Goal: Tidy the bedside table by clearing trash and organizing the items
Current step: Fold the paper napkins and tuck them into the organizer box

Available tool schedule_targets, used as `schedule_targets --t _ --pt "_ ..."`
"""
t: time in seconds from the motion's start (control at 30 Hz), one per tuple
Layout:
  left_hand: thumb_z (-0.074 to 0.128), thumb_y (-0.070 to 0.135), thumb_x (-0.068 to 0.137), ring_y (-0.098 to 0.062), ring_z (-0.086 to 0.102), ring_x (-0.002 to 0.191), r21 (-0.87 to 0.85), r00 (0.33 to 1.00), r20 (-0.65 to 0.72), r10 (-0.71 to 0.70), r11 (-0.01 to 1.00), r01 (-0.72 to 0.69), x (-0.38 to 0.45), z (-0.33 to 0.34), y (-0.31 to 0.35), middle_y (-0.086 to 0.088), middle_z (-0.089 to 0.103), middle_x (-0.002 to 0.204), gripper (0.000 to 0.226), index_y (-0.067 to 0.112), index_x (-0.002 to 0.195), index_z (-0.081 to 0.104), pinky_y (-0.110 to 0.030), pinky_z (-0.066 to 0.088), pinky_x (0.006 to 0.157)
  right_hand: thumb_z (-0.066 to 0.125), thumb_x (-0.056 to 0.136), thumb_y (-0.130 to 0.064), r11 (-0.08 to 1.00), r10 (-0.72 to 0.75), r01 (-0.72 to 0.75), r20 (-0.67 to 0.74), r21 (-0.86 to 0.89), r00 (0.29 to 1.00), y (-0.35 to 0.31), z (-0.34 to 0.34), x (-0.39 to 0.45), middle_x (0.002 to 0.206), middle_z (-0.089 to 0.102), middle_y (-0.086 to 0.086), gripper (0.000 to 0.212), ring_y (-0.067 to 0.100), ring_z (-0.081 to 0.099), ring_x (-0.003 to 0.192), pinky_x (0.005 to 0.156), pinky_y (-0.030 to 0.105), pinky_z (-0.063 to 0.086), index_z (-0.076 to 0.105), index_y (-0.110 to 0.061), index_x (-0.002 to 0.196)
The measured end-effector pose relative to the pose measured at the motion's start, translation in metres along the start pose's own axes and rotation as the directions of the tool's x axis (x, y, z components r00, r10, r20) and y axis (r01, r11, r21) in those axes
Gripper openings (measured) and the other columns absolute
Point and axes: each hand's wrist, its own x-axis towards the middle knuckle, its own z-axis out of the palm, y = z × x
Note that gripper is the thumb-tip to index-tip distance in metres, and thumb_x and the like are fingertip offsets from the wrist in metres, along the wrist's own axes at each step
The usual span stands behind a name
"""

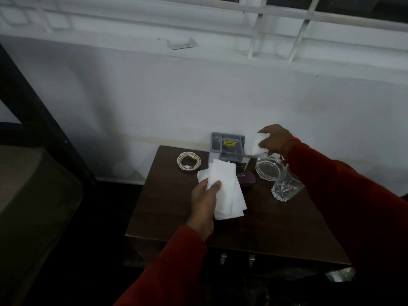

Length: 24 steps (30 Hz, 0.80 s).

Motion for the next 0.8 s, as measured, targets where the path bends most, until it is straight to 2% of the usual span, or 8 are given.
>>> schedule_targets --t 0.07,0.17,0.3,0.43,0.53,0.63,0.7,0.8 --pt "0.064 0.012 0.098 -0.015 0.069 0.085 0.003 1.000 0.003 -0.002 1.000 0.002 0.000 0.000 0.000 0.005 0.074 0.091 0.016 0.024 0.090 0.071 -0.031 0.058 0.071 0.068 0.084 0.004 1.000 0.007 -0.006 0.040 -0.012 0.999 -0.004 -0.001 0.004 0.136 0.053 0.016 0.047 0.037 0.066 0.101 0.046 0.025 0.055 0.061 -0.004 0.130" --pt "0.064 0.013 0.098 -0.015 0.069 0.085 0.004 1.000 0.008 -0.005 1.000 0.005 0.000 0.000 -0.001 0.006 0.074 0.091 0.016 0.024 0.088 0.071 -0.034 0.058 0.077 0.074 0.083 0.002 0.992 0.023 -0.027 0.027 0.125 0.999 -0.011 -0.003 0.014 0.115 0.058 0.017 0.050 0.029 0.064 0.071 0.051 0.026 0.058 0.059 -0.006 0.130" --pt "0.064 0.013 0.098 -0.016 0.069 0.087 0.003 1.000 -0.004 -0.009 1.000 0.009 0.001 -0.001 0.000 0.005 0.074 0.092 0.016 0.024 0.088 0.070 -0.037 0.058 0.081 0.074 0.081 -0.004 0.963 0.007 0.050 -0.207 0.267 0.978 -0.016 -0.008 0.024 0.112 0.064 0.019 0.047 0.027 0.063 0.087 0.093 0.042 0.056 0.061 -0.006 0.127" --pt "0.065 0.016 0.098 -0.019 0.071 0.091 -0.022 1.000 0.001 -0.027 0.999 0.027 0.002 -0.001 0.001 0.003 0.076 0.094 0.010 0.022 0.094 0.072 -0.040 0.059 0.083 0.071 0.084 -0.008 0.933 -0.289 0.352 -0.424 0.078 0.859 -0.019 -0.003 0.002 0.112 0.067 0.017 0.033 0.020 0.059 0.077 0.082 0.023 0.046 0.066 -0.011 0.117" --pt "0.068 0.016 0.096 -0.016 0.071 0.087 -0.023 1.000 0.004 -0.018 1.000 0.018 0.001 0.000 0.000 0.011 0.077 0.080 0.012 0.025 0.090 0.073 -0.036 0.060 0.080 0.073 0.087 -0.014 0.874 -0.456 0.435 0.053 0.219 0.889 -0.030 0.007 -0.021 0.106 0.073 0.013 0.029 0.005 0.063 0.070 0.076 0.016 0.050 0.067 -0.013 0.116" --pt "0.071 0.015 0.094 -0.019 0.072 0.091 0.007 0.999 0.051 0.001 1.000 -0.001 0.000 0.002 0.000 0.009 0.079 0.084 0.015 0.027 0.085 0.074 -0.040 0.060 0.086 0.074 0.087 -0.031 0.879 -0.397 0.476 0.577 0.016 0.714 -0.038 0.018 -0.039 0.110 0.072 -0.003 0.040 -0.001 0.065 0.091 0.085 0.017 0.050 0.066 -0.018 0.124" --pt "0.073 0.017 0.093 -0.018 0.074 0.091 0.047 0.997 0.073 0.013 0.999 -0.017 0.000 0.002 0.001 0.008 0.079 0.086 0.013 0.027 0.086 0.075 -0.039 0.061 0.084 0.075 0.087 -0.028 0.843 -0.423 0.538 0.610 -0.007 0.670 -0.038 0.022 -0.040 0.102 0.072 -0.003 0.032 0.006 0.066 0.087 0.082 0.020 0.051 0.071 -0.016 0.115" --pt "0.075 0.020 0.092 -0.021 0.075 0.090 0.094 0.995 0.090 0.040 0.994 -0.048 -0.001 0.000 0.000 0.005 0.080 0.086 0.009 0.025 0.086 0.077 -0.035 0.062 0.076 0.075 0.087 -0.021 0.848 -0.489 0.527 0.476 0.061 0.731 -0.037 0.019 -0.037 0.095 0.074 -0.004 0.009 -0.002 0.064 0.077 0.072 0.017 0.048 0.075 -0.022 0.096"
